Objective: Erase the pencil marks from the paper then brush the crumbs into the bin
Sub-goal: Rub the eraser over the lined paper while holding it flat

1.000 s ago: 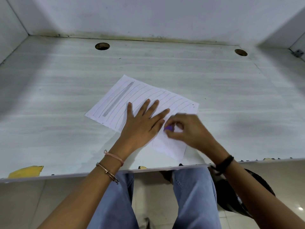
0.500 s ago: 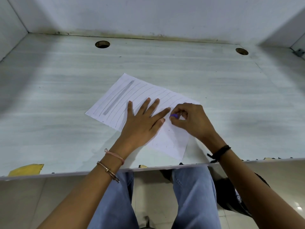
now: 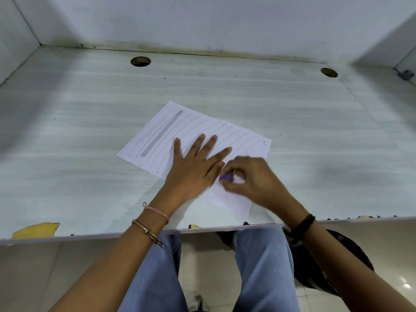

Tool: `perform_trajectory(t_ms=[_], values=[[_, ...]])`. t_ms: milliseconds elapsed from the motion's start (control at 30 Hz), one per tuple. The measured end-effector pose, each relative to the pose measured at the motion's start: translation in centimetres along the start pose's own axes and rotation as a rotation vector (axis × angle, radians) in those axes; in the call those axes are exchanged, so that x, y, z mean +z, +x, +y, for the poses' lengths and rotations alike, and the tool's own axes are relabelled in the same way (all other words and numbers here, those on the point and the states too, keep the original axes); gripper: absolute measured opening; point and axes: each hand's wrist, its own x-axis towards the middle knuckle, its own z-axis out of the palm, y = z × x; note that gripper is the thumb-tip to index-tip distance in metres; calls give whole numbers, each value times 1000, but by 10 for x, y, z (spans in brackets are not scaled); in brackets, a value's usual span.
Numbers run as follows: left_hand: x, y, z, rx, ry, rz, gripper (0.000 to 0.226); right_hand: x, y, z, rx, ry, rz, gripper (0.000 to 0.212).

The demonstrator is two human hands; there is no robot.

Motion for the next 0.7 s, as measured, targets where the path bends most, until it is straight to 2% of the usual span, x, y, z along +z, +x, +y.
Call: perform_trajectory(t_ms=[100,133,233,300,367,467,500,633,700], values=[[1,-1,0,20,27,12,55,3,-16,-10,-29,93,-193,7],[1,-1,0,14,19,3,53,-1,-13,-6,-33,75,-180,7],[0,-1,1,-1,-19,5,48,-10,6,14,40,31,41,7],[0,0,1,-3,-10,12,49,-8,11,14,68,22,118,7],[-1,0,0,-1,-17,-1,50,1,1,4,2,5,34,7],[2,-1,-1,30,28,22,58,4,-15,-11,-25,121,-215,6],[2,-1,-1,29,36,21,58,2,-13,-9,-22,123,-223,6],[0,-1,1,-5,-3,-5,50,-12,14,15,58,37,89,7],[-3,-1,1,-5,-4,-3,50,-6,13,10,40,2,114,7]])
